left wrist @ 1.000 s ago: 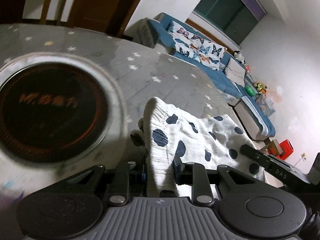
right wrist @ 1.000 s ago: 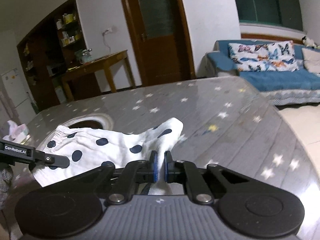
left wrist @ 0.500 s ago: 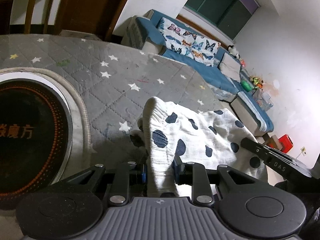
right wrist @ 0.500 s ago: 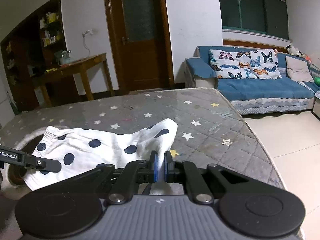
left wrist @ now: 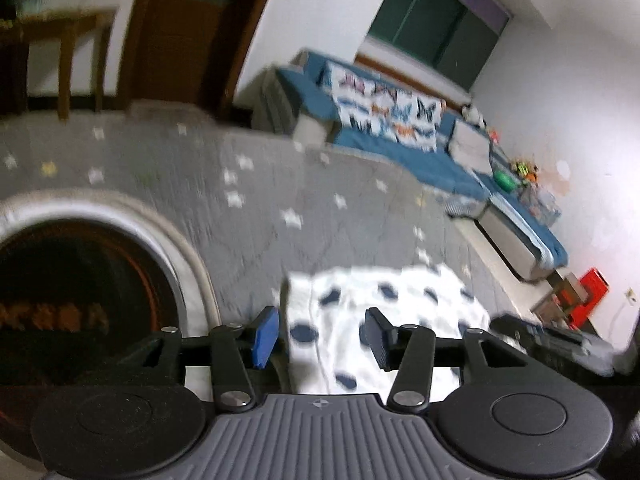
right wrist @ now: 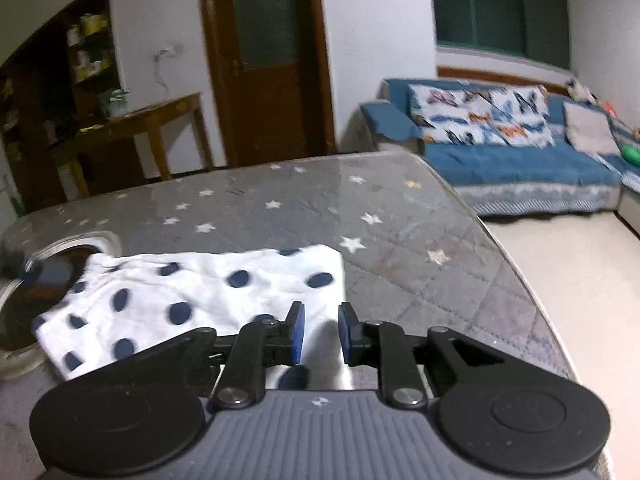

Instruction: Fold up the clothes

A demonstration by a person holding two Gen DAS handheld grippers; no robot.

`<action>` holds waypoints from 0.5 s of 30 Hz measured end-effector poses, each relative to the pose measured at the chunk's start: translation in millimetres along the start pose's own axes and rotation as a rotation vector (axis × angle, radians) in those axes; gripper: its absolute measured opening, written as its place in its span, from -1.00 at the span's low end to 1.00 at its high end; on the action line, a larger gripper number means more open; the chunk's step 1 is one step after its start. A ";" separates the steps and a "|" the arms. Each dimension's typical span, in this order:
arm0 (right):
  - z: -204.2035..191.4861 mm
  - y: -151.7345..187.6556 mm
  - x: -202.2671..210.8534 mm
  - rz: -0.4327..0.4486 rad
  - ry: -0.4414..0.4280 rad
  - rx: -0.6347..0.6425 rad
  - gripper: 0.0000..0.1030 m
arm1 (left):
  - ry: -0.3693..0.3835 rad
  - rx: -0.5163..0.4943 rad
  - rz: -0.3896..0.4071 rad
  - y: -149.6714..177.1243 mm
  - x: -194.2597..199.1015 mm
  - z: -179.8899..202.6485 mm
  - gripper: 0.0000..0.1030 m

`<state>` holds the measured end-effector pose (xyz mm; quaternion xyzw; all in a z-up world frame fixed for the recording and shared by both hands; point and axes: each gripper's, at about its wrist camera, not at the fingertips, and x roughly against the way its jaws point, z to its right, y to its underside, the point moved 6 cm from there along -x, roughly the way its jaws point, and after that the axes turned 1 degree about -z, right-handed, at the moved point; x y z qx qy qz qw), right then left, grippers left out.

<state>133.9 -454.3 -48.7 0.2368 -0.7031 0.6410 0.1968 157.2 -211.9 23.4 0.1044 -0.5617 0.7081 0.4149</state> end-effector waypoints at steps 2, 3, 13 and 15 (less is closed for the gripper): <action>-7.7 2.1 4.7 -0.003 -0.029 0.019 -0.59 | 0.017 -0.028 0.020 -2.9 0.5 9.4 -0.04; -11.4 4.5 5.2 -0.010 -0.042 0.027 -0.51 | 0.030 -0.041 0.016 -2.5 -1.9 14.7 -0.04; -23.1 30.3 0.9 -0.066 -0.092 0.065 -0.29 | 0.073 -0.068 -0.066 13.3 -52.3 28.7 -0.19; -23.7 37.2 -0.9 -0.076 -0.083 0.094 -0.28 | 0.065 -0.070 -0.077 16.8 -59.6 26.2 -0.19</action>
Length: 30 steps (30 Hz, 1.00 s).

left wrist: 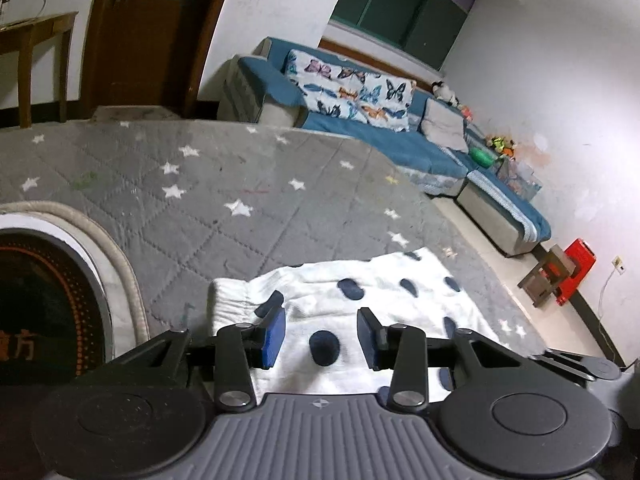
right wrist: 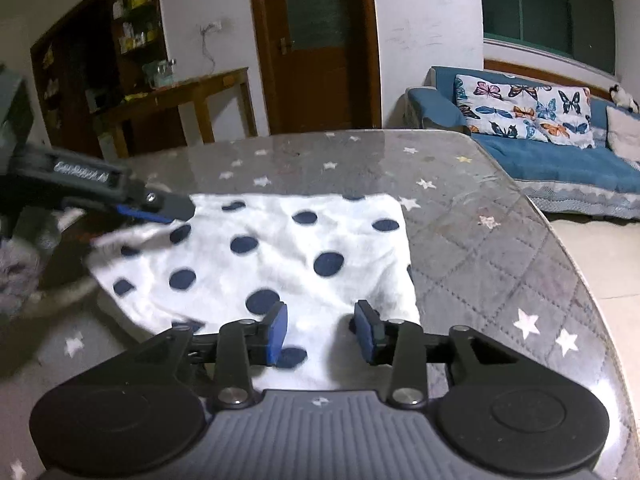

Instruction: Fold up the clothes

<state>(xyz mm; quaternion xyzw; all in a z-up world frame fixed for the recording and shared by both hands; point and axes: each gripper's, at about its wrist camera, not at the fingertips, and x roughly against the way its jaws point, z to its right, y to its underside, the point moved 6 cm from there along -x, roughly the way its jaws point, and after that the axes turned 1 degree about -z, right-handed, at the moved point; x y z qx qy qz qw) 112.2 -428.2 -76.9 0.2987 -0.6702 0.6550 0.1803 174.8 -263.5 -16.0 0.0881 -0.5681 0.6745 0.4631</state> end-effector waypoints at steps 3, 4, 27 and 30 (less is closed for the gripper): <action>0.3 9.8 -2.3 -0.012 0.001 0.029 -0.27 | -0.005 -0.009 -0.005 3.1 -4.7 -3.8 -0.19; 0.4 9.7 -1.5 -0.014 -0.002 0.029 -0.27 | -0.002 -0.009 -0.004 2.2 -3.2 -2.8 -0.19; 23.5 -55.8 -77.6 -0.055 -0.014 -0.048 -0.11 | -0.006 -0.094 -0.012 -4.7 -16.6 12.3 0.31; 21.3 -54.7 -70.5 -0.040 -0.009 -0.045 0.13 | -0.007 -0.117 -0.007 -4.3 -15.1 16.9 0.50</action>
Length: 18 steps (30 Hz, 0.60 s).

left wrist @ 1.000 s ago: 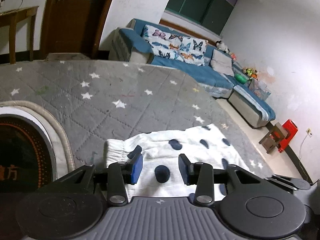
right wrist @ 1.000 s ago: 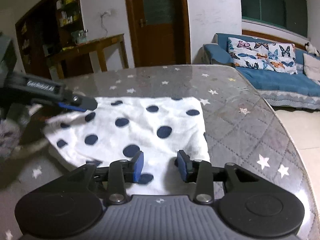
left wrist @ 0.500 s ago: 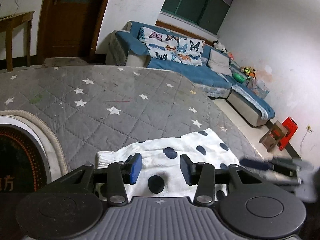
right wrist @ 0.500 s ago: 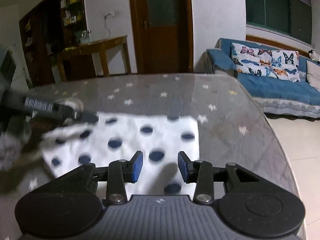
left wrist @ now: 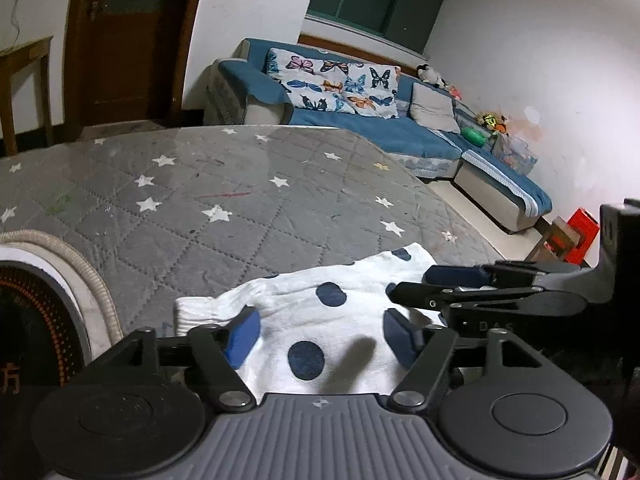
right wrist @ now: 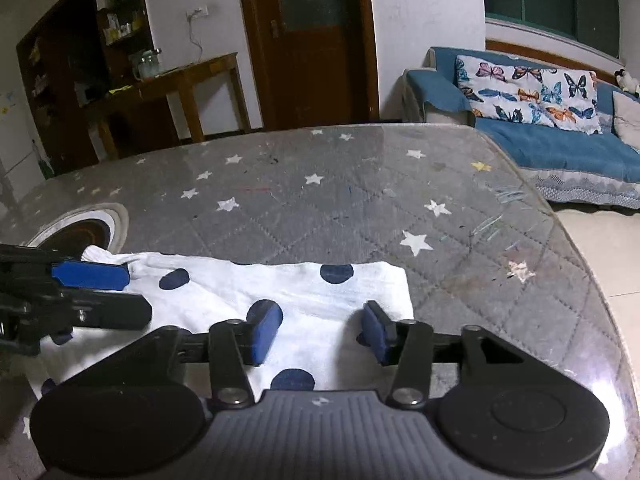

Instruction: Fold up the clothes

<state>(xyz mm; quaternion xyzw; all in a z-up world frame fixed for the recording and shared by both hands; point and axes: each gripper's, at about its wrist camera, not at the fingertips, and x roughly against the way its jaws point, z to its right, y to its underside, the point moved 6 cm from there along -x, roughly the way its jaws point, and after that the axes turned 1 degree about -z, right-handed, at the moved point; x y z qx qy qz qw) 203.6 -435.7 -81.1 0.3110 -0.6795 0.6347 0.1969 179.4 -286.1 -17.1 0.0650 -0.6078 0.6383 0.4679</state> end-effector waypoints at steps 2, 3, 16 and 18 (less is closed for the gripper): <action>-1.9 -0.3 6.0 0.007 0.006 0.011 0.18 | -0.008 -0.015 0.006 -0.1 2.5 3.3 0.67; -3.4 -1.5 8.9 0.010 0.010 0.016 0.26 | -0.012 -0.021 0.011 0.1 3.8 4.0 0.74; -19.8 18.4 45.6 0.052 0.005 0.034 0.72 | -0.036 -0.049 0.058 6.9 24.2 5.7 1.00; -21.2 21.7 51.0 0.063 0.010 0.031 0.77 | -0.038 -0.051 0.072 8.1 28.2 6.1 1.00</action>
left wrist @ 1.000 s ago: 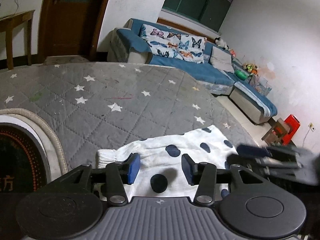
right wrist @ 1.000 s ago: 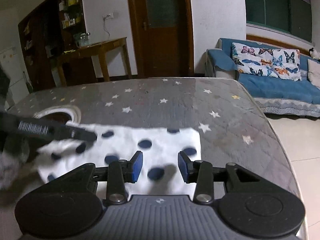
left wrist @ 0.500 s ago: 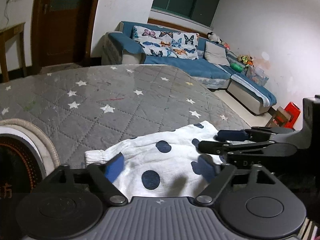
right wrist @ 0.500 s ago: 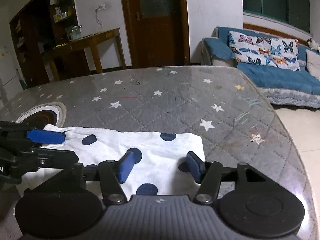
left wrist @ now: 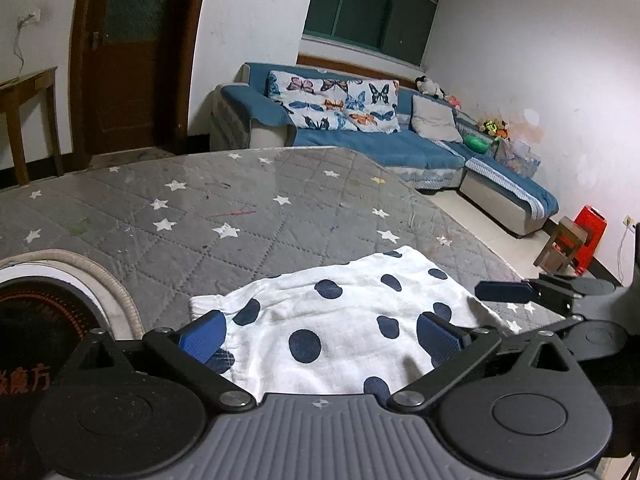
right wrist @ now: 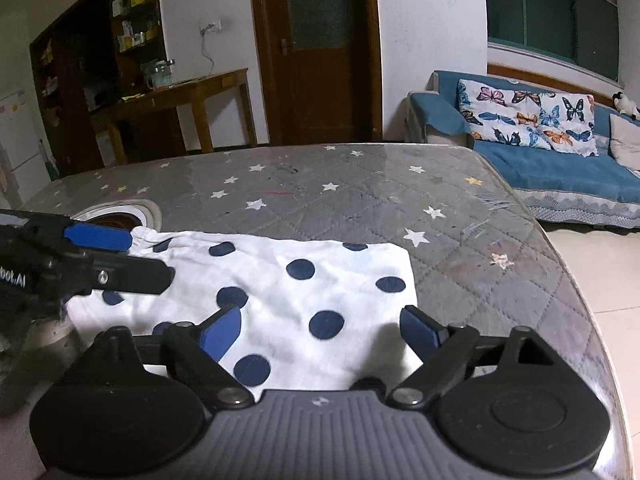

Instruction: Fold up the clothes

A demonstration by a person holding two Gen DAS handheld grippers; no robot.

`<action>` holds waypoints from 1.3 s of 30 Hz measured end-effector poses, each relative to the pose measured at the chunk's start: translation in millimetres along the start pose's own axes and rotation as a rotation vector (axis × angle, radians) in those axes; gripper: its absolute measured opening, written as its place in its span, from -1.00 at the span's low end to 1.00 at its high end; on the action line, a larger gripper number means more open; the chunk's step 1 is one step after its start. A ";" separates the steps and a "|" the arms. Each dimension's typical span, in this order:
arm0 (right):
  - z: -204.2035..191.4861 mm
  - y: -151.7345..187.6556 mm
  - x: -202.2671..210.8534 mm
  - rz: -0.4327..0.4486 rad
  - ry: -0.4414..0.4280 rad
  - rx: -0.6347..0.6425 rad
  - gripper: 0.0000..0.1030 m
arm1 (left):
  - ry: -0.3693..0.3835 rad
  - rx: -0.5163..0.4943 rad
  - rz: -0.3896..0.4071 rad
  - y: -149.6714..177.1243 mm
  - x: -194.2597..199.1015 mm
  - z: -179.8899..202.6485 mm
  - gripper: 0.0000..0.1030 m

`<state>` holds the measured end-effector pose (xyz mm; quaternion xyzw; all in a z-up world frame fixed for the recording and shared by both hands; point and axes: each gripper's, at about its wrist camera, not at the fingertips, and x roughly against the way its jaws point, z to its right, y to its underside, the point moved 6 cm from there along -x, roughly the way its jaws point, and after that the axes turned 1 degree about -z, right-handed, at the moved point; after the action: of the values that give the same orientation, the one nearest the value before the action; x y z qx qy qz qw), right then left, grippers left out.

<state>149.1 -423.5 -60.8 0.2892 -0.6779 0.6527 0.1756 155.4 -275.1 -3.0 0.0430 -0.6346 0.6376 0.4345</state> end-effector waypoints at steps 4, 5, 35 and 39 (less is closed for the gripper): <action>-4.2 5.3 9.8 0.019 0.014 -0.005 0.96 | -0.012 -0.029 0.015 3.1 8.4 3.6 1.00; -6.2 6.3 11.8 0.022 0.020 0.000 1.00 | -0.012 -0.036 0.018 4.2 10.8 5.2 1.00; -21.5 58.6 46.8 0.061 -0.019 -0.098 1.00 | -0.091 -0.035 -0.036 56.5 30.6 -13.2 1.00; -23.4 61.1 51.4 0.081 -0.013 -0.126 1.00 | -0.080 -0.033 -0.030 58.9 37.5 -11.1 1.00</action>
<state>68.3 -410.0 -75.0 0.2543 -0.7299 0.6134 0.1623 101.8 -236.2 -27.8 0.0708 -0.6610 0.6184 0.4190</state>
